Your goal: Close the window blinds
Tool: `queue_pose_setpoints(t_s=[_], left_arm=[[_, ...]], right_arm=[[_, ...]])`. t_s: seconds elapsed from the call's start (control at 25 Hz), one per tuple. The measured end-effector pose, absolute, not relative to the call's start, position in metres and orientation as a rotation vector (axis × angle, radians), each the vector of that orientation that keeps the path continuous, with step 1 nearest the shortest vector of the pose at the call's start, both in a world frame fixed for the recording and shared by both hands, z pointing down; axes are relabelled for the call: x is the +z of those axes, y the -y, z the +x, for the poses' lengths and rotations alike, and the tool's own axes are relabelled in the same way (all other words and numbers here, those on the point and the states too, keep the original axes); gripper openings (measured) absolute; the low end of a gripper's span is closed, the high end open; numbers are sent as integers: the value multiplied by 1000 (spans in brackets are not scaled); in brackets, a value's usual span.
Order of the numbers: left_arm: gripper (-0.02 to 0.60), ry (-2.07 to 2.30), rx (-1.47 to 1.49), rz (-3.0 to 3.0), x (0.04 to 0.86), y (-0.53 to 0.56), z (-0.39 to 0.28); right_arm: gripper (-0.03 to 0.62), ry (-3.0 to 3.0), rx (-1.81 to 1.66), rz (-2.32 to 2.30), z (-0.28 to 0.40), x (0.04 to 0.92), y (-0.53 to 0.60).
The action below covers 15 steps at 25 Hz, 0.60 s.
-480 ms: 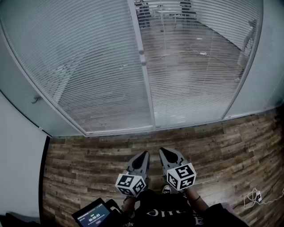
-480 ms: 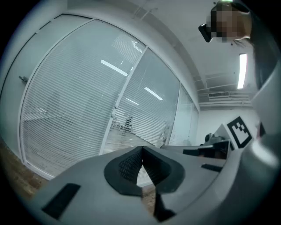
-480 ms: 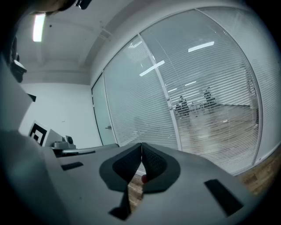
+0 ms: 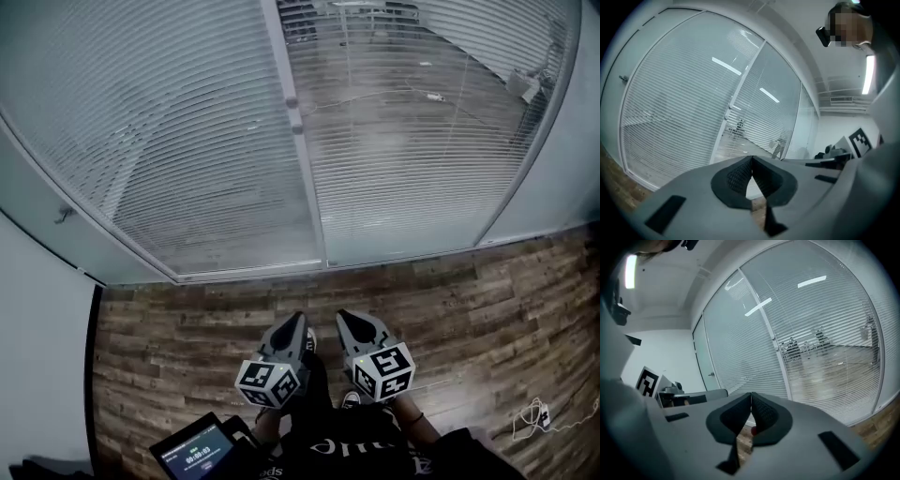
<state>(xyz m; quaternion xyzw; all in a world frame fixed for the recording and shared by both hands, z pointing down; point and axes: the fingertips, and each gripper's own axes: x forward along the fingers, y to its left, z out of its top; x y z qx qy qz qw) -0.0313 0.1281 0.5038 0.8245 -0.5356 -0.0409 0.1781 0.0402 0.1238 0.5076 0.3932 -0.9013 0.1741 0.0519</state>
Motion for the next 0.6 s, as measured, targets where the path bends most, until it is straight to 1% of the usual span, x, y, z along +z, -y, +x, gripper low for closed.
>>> queue_pose_setpoints(t_s=[0.2, 0.6], left_arm=[[5, 1471, -104, 2370, 506, -56, -47], [5, 1345, -22, 2520, 483, 90, -92]], right_arm=[[18, 2718, 521, 1265, 29, 509, -57], [19, 2687, 468, 1391, -28, 486, 95]])
